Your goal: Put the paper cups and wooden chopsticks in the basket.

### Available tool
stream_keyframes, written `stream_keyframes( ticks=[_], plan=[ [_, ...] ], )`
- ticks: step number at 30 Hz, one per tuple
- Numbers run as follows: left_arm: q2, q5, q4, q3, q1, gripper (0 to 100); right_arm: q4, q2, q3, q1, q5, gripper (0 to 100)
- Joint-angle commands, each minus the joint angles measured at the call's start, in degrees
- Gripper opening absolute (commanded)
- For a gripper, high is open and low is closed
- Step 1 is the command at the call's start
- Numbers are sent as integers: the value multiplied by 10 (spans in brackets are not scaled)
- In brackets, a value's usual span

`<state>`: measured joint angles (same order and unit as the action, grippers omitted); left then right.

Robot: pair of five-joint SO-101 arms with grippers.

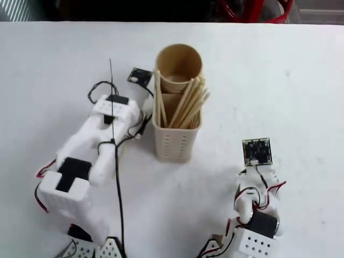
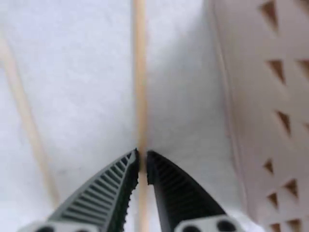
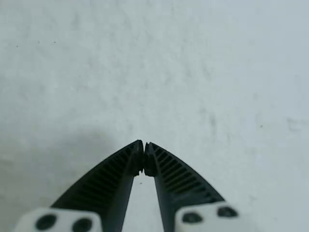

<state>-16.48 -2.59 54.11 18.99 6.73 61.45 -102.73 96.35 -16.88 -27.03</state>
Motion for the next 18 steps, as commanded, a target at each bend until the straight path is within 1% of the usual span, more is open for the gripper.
stream_keyframes(
  ticks=[1,8,18],
  plan=[
    [14,-4,4,-25,-12,38,3,-2,5,-5,-2,18],
    [55,-4,2,-25,-70,41,3,-2,5,-5,-2,18],
    [56,-4,-1,-25,-74,43,3,-2,5,-5,-2,18]
  ],
)
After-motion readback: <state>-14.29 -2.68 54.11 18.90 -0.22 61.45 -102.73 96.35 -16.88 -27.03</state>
